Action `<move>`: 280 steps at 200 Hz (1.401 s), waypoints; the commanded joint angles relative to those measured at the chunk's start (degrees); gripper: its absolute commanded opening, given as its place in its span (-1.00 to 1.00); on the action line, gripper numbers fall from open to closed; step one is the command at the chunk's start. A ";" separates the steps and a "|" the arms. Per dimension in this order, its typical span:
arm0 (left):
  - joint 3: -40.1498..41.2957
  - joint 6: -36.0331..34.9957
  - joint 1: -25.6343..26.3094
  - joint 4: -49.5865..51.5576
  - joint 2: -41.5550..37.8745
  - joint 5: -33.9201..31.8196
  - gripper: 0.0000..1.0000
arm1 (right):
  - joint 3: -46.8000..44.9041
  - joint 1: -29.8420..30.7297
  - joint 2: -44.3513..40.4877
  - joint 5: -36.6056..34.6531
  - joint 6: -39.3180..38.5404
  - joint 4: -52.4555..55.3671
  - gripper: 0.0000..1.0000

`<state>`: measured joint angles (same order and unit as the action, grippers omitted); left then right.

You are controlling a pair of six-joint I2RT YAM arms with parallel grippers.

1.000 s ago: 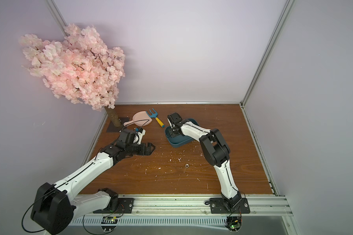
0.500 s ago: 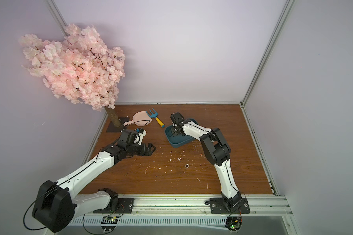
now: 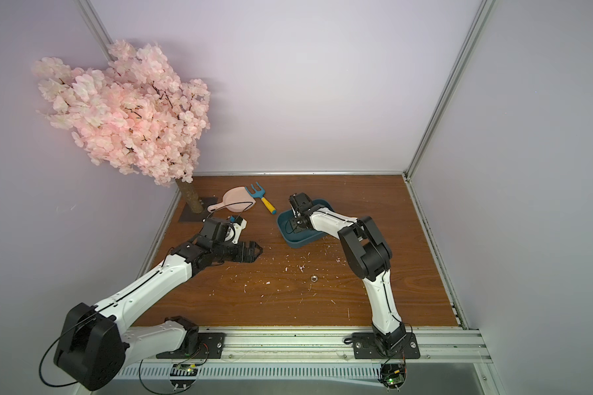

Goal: Put the nuts on the desktop into the storage box
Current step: Place the nut in the storage box, then pick up the nut from the center of the board.

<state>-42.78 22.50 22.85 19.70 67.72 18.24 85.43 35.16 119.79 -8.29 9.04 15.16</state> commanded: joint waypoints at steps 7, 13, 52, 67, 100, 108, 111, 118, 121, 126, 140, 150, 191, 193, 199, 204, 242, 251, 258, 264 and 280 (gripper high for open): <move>1.52 1.58 -0.53 -2.10 -0.35 4.47 0.97 | -3.11 -0.26 -9.73 1.89 -0.73 -3.15 -0.14; 1.84 1.58 -0.53 -3.01 -0.31 6.67 0.98 | -4.04 -0.32 -11.15 2.41 -0.95 -3.37 -0.14; 0.38 0.05 2.80 -5.57 0.35 11.31 0.98 | -9.81 -0.84 -21.01 7.13 -1.86 -2.06 -0.01; -1.86 -1.78 5.30 -4.76 1.59 10.38 0.98 | -12.56 -0.85 -25.16 8.23 -2.70 -1.13 0.02; -7.20 -6.25 6.69 -0.89 4.30 11.68 0.98 | -16.60 -0.73 -32.94 13.59 -3.34 4.43 0.08; -7.91 -7.36 6.70 -0.63 4.17 11.56 0.98 | -17.64 -0.75 -34.40 14.10 -3.23 5.85 0.11; -8.09 -7.79 6.77 -0.57 4.11 11.57 0.98 | -18.06 -0.77 -34.93 14.11 -3.12 6.32 0.12; -8.53 -8.54 6.84 -0.63 3.98 11.26 0.99 | -19.09 -0.74 -35.99 13.79 -2.69 7.49 0.14; -8.73 -8.75 6.78 -0.64 3.87 11.00 0.99 | -19.53 -0.66 -36.37 13.82 -2.59 7.96 0.14; -8.96 -9.43 6.77 -0.64 3.76 10.66 0.99 | -20.25 -0.62 -36.90 14.00 -2.59 8.94 0.15; -9.46 -10.88 6.80 -0.63 3.59 8.58 0.99 | -22.22 -0.41 -37.98 14.94 -2.59 11.51 0.14; -9.26 -12.27 6.85 -0.86 3.13 4.95 0.99 | -23.44 0.00 -38.39 15.02 -2.44 13.45 0.14; 1.86 -13.23 6.83 -14.28 -5.43 -1.09 0.99 | -28.11 2.83 -38.75 15.87 -0.83 15.70 0.15; 2.58 -13.31 6.78 -15.21 -5.94 -0.81 0.99 | -28.27 2.99 -38.71 15.90 -0.72 15.69 0.15; 4.83 -13.96 6.77 -17.94 -7.24 0.36 0.99 | -28.82 3.46 -38.57 15.86 -0.45 15.46 0.15; 6.32 -15.01 6.85 -19.55 -8.16 1.58 0.99 | -29.22 3.89 -38.30 16.00 -0.35 15.18 0.14; 11.31 -18.04 7.13 -24.10 -10.98 4.52 0.99 | -31.26 7.22 -34.89 16.86 0.71 14.54 0.13; 12.18 -18.47 7.12 -24.96 -11.36 6.00 0.98 | -31.54 7.85 -34.09 16.53 1.00 14.61 0.12; 12.80 -19.21 7.12 -25.65 -11.76 7.75 0.99 | -31.75 8.16 -33.56 16.01 1.36 14.85 0.11; 13.24 -19.56 7.12 -26.09 -12.08 8.74 0.99 | -31.97 8.33 -33.04 15.58 1.64 15.19 0.10; 14.22 -19.48 7.12 -27.28 -12.99 8.99 0.99 | -32.94 8.60 -32.51 14.33 2.78 15.35 0.07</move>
<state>-29.71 5.19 29.36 -2.81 56.45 23.90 53.47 43.22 86.87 6.90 9.37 29.61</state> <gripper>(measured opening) 0.993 0.545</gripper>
